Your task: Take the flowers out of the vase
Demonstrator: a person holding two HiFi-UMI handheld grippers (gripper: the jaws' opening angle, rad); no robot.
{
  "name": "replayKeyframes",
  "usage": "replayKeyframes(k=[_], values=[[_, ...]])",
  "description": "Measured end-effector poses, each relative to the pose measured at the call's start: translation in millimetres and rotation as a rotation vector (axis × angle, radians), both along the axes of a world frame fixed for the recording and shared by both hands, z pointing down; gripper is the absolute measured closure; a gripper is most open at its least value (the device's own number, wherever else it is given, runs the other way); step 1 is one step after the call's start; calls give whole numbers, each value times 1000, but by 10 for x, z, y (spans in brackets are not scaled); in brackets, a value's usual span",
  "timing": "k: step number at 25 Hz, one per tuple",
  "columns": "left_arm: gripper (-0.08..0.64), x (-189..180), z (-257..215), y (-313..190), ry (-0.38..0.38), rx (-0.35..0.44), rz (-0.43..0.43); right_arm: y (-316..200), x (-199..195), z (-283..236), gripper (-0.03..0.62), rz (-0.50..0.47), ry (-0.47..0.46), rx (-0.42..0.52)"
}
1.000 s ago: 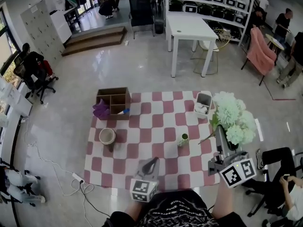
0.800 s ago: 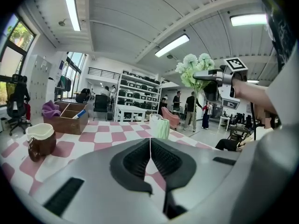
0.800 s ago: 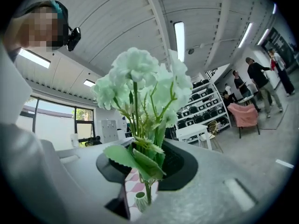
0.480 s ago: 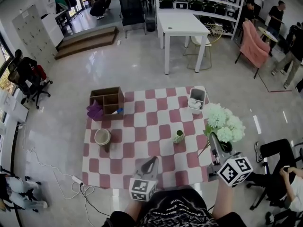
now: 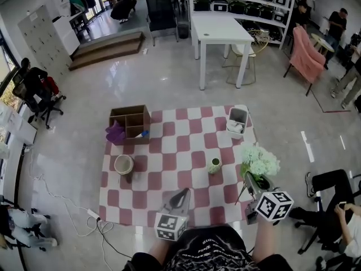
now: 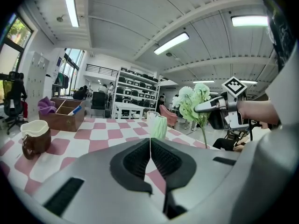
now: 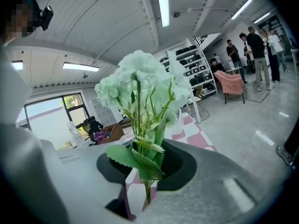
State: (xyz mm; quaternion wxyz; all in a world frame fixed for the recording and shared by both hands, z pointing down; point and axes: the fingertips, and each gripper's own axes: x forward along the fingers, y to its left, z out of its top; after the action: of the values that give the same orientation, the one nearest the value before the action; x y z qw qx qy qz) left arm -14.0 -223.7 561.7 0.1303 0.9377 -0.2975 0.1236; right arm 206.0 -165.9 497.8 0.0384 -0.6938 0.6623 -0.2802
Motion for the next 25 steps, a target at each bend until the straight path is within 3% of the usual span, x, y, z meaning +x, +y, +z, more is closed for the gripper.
replayKeyframes(k=[4,9,17,25], values=[[546,13,-10,-35,-2,8,-12,11,39,216,489,-8,23,-47],[546,-11,12,-90,-9,4,-35,-3,65,452,497,-26,-37,-105],[546,7,44,-135,-29,-2,-46,-44,84,887,497,-44,-44,-246],[546,4,19,-189,-30,-2,-55,-114,21,1138,497,-81,-35,-286]])
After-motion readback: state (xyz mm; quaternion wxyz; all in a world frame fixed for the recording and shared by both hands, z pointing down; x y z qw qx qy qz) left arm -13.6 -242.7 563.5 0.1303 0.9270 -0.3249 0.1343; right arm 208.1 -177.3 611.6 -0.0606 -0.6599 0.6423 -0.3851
